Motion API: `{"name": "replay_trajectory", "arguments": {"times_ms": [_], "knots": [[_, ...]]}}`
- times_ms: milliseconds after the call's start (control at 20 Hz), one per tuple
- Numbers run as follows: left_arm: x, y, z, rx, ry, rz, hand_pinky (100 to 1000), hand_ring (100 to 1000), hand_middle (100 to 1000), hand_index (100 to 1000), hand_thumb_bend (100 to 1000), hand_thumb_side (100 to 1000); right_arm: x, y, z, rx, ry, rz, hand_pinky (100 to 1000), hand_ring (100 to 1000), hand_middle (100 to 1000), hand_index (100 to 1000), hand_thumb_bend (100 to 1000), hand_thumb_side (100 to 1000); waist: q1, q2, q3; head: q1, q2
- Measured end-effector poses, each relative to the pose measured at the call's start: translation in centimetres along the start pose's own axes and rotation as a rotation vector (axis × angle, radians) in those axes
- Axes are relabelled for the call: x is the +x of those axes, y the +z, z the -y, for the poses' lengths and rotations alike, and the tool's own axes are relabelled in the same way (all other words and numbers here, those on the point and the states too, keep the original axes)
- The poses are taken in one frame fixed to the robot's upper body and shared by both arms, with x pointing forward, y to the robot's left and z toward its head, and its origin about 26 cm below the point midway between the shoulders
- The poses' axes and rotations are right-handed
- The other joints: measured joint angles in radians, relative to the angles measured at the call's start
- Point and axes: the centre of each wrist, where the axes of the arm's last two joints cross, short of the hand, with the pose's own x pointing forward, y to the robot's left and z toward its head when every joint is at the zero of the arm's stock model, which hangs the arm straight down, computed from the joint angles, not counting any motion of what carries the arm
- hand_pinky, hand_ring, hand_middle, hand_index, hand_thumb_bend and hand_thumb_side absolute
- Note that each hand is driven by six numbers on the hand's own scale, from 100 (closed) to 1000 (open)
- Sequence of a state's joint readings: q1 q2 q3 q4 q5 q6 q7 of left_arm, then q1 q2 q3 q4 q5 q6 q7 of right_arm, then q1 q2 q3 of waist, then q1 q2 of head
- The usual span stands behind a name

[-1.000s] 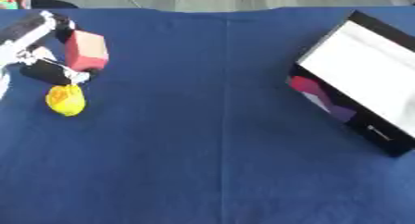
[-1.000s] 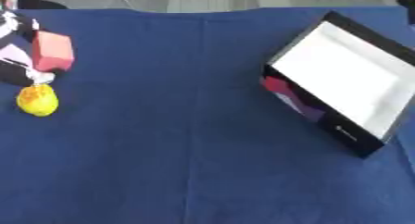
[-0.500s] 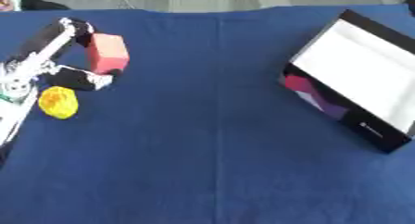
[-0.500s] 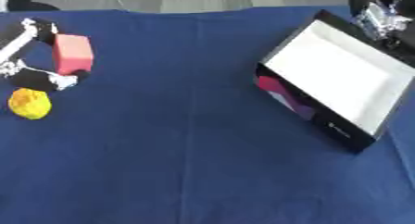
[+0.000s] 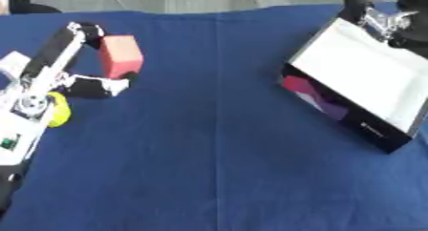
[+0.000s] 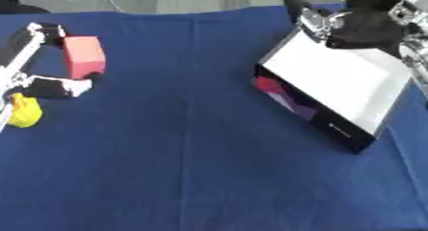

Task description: Pick up the objects with one hand, pass them to the other hand, and then place them into the box on the other side of the table.

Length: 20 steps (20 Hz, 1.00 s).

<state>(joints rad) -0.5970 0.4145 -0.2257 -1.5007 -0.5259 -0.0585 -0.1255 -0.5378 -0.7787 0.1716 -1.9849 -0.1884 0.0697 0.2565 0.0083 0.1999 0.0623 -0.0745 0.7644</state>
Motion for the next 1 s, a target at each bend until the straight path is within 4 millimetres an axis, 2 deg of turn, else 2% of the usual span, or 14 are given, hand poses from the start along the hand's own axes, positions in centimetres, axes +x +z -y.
{"name": "replay_trajectory", "arguments": {"times_ms": [350, 400, 600, 650, 750, 1000], "knots": [[0.9, -0.4, 0.8, 0.005, 0.027, 0.027, 688, 575, 496, 531, 100, 258, 0.6, -1.3, -0.9, 0.097, 0.003, 0.004, 952, 1000, 1000, 1000, 100, 302, -0.005, 0.000, 0.007, -0.014, 0.000], [0.9, -0.5, 0.9, 0.004, 0.029, 0.029, 688, 574, 494, 531, 100, 262, 0.7, -1.4, -1.0, 0.109, 0.004, 0.003, 955, 1000, 1000, 1000, 100, 253, -0.005, 0.000, 0.007, -0.016, 0.000], [1.4, -0.9, 1.1, 0.000, 0.043, 0.046, 688, 574, 493, 531, 100, 278, 1.0, -1.9, -1.3, 0.166, 0.013, -0.003, 960, 1000, 1000, 1000, 100, 198, -0.005, 0.000, 0.011, -0.020, 0.000], [1.5, -0.9, 1.1, -0.002, 0.048, 0.050, 688, 573, 493, 531, 100, 282, 1.1, -2.1, -1.4, 0.177, 0.012, -0.005, 962, 1000, 1000, 1000, 100, 142, -0.005, 0.000, 0.013, -0.021, 0.001], [1.8, -1.1, 1.2, -0.001, 0.059, 0.059, 687, 572, 492, 531, 100, 291, 1.3, -2.4, -1.5, 0.197, 0.013, -0.008, 963, 1000, 1000, 1000, 100, 104, -0.005, 0.000, 0.014, -0.025, 0.003], [2.4, -1.5, 1.5, -0.003, 0.086, 0.078, 687, 571, 490, 530, 100, 311, 1.6, -2.9, -2.0, 0.238, 0.000, -0.029, 961, 1000, 1000, 1000, 100, 100, -0.005, 0.000, 0.019, -0.031, 0.004]]}}
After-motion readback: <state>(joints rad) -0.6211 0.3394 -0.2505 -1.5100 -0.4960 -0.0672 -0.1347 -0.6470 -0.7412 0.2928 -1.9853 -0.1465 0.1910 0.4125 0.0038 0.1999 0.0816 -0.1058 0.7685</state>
